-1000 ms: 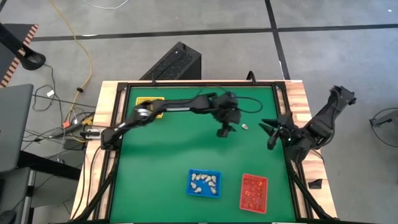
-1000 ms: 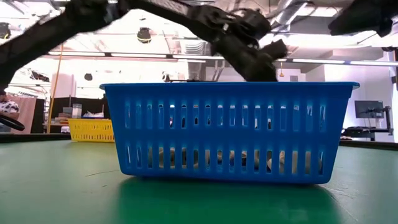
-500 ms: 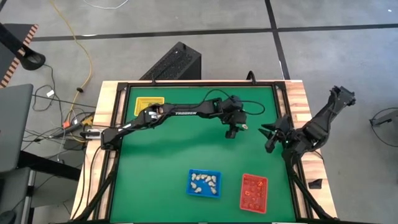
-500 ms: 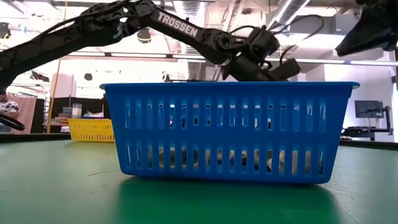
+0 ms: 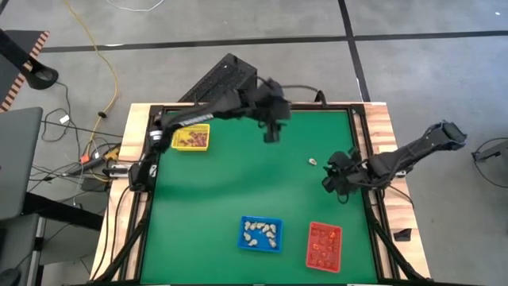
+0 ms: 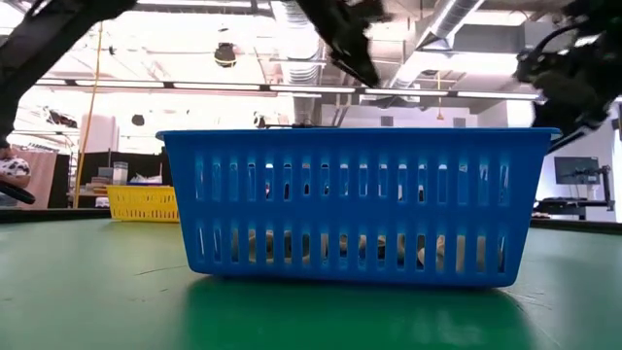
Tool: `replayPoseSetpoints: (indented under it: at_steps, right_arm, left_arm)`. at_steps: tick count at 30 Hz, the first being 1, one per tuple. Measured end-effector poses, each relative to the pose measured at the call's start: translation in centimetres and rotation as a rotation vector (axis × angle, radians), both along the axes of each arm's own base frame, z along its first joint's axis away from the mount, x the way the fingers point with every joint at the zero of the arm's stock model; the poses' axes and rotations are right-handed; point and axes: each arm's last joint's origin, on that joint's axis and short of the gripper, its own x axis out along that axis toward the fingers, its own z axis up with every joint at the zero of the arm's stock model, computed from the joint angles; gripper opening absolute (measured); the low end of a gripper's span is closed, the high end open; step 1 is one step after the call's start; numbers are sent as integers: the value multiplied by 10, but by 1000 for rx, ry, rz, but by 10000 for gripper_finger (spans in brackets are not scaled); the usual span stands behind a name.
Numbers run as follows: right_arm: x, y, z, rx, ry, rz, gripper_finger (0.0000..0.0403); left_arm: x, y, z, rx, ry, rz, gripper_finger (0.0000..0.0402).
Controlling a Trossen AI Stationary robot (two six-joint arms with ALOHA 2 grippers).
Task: Sort Halloween decoration
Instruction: Put the white skull toy into the blue basket
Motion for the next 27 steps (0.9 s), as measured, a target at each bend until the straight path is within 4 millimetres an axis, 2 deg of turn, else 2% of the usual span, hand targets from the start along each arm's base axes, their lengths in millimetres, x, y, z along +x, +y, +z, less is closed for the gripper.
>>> replayPoseSetpoints:
  at_steps: [6,8,13,16,19,23,27]
  right_arm:
    - [22,-15,-12,63,-74,85,143]
    - [27,-22,-15,68,-84,99,143]
    - [32,-35,-19,70,-43,74,150]
    - [37,-41,-23,75,-11,89,170]
    - [44,-45,-30,93,24,109,198]
    - [49,-54,-41,103,99,76,228]
    - [55,-64,-52,106,167,76,234]
  left_arm:
    - [-76,19,62,-109,-19,102,178]
    - [-96,24,70,-195,-15,96,178]
    - [-134,25,71,-339,-54,68,178]
    - [-162,17,59,-310,-74,131,178]
    - [-189,4,36,-282,-143,205,178]
    - [-230,-26,18,-248,-360,181,178]
    - [-258,-53,-13,-235,-579,119,178]
